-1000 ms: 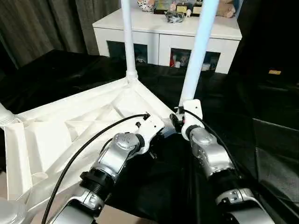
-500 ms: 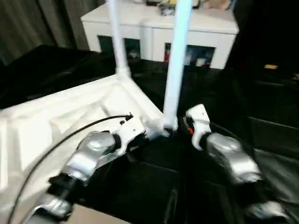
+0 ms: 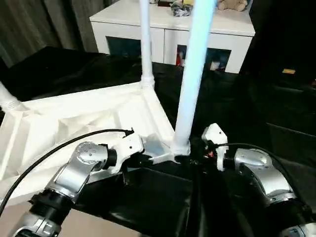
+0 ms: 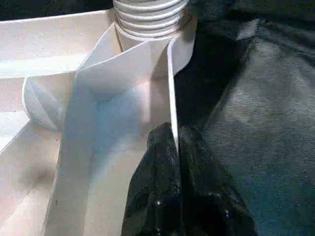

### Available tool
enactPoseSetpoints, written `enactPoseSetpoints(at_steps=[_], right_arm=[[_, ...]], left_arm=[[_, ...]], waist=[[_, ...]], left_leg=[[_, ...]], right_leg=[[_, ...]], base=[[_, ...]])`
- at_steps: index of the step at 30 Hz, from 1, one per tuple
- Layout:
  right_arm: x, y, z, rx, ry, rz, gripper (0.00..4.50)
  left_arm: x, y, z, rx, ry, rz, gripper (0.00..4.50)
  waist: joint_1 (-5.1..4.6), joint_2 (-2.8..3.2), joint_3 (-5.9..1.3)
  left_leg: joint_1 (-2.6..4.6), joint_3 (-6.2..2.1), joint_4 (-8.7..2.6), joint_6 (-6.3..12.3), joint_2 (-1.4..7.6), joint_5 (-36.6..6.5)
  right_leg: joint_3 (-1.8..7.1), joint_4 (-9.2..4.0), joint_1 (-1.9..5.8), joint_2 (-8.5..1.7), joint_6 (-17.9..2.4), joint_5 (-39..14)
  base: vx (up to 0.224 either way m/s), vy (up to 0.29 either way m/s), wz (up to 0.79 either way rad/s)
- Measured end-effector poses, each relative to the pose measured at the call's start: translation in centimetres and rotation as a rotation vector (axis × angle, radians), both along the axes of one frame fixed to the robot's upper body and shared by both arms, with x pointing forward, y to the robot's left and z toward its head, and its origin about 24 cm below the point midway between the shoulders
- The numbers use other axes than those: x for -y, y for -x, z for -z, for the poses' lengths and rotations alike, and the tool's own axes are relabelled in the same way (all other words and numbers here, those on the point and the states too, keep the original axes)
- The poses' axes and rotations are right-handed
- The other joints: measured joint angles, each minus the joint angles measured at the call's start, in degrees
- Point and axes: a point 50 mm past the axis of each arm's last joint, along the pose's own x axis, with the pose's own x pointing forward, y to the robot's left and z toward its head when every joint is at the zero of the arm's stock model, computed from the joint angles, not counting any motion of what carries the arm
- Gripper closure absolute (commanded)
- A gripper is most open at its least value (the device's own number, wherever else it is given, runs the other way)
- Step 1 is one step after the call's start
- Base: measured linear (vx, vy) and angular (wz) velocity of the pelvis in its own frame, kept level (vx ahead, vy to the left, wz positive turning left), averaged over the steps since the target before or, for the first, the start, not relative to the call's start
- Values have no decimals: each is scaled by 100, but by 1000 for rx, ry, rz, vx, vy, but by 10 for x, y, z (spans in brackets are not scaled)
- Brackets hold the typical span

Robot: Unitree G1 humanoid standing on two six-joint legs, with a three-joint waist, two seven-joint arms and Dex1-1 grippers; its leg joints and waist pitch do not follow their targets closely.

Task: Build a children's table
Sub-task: Rotate leg to tighten

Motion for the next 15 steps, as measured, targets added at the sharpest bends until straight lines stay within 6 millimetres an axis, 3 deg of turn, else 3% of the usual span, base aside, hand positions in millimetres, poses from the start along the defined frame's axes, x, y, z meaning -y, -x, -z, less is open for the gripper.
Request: enactPoseSetpoints(at_steps=[8,15], right_arm=[[-5,0,0,-3,-33,-25,63],[-4,-4,-1,-5,-31,-40,132]], left_arm=[[3,2,0,-9,6,21,450],[3,2,0,-14,6,26,450]], waist=[[88,-3,2],[120,-3,2]], left_leg=[[-4,6,1,29,0,16],[-3,6,8,13,0,7]], right_leg=[[0,-2,-3,-3,-1,-1],[2,3,-2,-3,0,0]], base=[[0,0,0],[0,0,0]])
